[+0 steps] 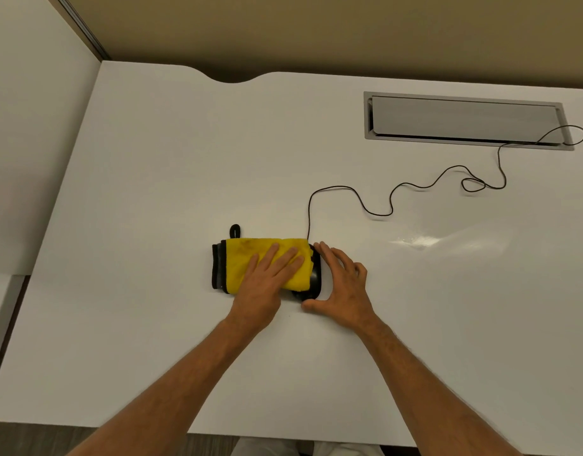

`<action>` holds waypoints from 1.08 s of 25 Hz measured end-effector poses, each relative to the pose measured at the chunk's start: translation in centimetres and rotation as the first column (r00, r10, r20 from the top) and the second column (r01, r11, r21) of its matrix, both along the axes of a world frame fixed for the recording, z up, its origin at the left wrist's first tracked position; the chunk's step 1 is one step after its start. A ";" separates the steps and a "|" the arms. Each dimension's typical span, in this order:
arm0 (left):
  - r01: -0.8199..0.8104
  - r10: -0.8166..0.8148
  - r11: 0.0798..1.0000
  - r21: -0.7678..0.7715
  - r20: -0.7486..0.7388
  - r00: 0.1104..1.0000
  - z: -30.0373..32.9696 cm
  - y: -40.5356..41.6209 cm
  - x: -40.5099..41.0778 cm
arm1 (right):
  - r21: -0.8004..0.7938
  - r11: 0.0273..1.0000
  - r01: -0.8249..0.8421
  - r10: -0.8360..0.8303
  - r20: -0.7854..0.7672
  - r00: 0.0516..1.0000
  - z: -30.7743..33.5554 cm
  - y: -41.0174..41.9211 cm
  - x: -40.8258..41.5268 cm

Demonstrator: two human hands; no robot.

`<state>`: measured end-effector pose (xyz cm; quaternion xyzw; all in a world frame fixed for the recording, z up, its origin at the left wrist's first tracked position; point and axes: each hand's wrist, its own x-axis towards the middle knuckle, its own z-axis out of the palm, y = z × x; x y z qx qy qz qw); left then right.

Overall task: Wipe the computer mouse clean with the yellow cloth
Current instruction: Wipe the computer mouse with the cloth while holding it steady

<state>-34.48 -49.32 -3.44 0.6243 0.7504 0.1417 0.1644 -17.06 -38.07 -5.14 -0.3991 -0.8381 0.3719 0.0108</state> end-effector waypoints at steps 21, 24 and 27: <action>-0.504 0.438 0.862 0.049 0.428 0.791 1.1 4.5 -1.4 | -0.040 0.999 0.020 -0.019 0.009 1.000 -0.3 -0.1 -0.1; -0.326 0.318 0.945 -0.020 0.286 0.904 0.6 3.2 -0.4 | -0.027 1.000 0.015 -0.015 -0.012 1.000 -0.4 -0.2 0.1; -0.121 0.126 0.991 -0.059 0.095 0.987 -0.7 1.3 0.6 | -0.006 1.000 0.001 -0.001 -0.005 1.000 -0.3 -0.1 0.1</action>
